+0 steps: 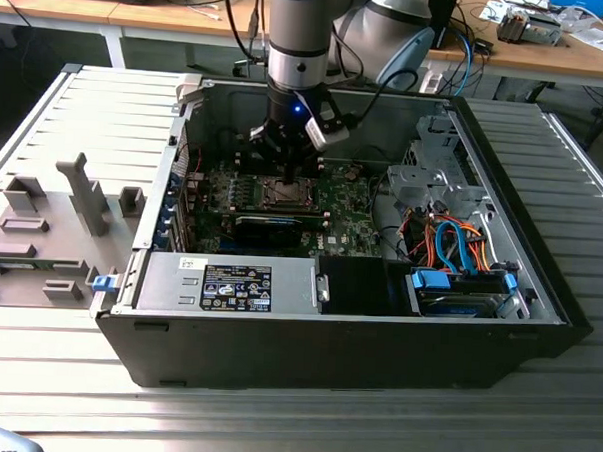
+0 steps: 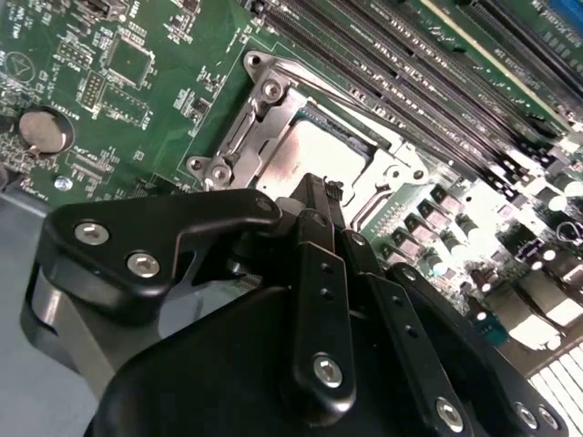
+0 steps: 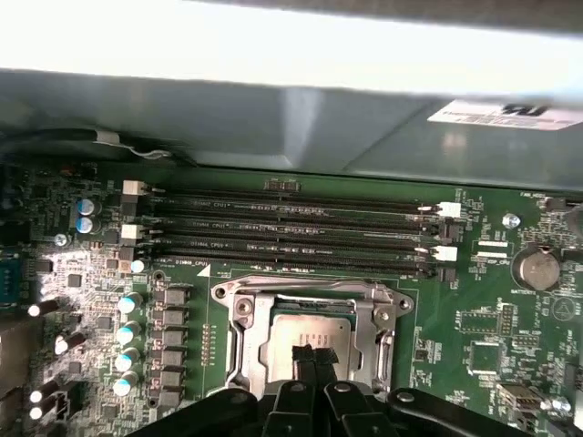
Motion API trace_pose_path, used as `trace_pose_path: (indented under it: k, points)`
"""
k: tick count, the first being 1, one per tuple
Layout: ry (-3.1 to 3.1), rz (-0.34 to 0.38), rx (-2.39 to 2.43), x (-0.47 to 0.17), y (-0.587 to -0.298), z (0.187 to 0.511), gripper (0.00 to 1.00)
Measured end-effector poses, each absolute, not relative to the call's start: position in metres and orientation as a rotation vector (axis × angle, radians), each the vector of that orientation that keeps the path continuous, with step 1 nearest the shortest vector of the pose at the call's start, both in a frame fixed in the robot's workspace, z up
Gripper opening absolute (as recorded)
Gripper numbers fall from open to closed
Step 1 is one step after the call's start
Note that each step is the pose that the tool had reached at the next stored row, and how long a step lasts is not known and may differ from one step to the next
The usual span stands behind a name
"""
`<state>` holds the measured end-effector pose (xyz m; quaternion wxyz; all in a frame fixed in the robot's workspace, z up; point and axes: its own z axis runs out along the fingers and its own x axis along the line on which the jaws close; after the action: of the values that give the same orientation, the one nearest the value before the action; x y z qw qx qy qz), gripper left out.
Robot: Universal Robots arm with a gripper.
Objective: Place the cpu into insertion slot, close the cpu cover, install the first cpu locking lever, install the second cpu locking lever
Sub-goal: 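Install the first cpu locking lever, then install the second cpu locking lever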
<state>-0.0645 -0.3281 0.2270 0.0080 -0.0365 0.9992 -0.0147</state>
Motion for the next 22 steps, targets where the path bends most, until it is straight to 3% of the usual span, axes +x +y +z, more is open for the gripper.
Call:
trace_pose_path:
  k: [7, 22]
  points:
    - [3.123, -0.046, -0.114, -0.065, -0.328, 0.243, 0.11]
    - [3.123, -0.047, -0.114, -0.064, -0.331, 0.243, 0.11]
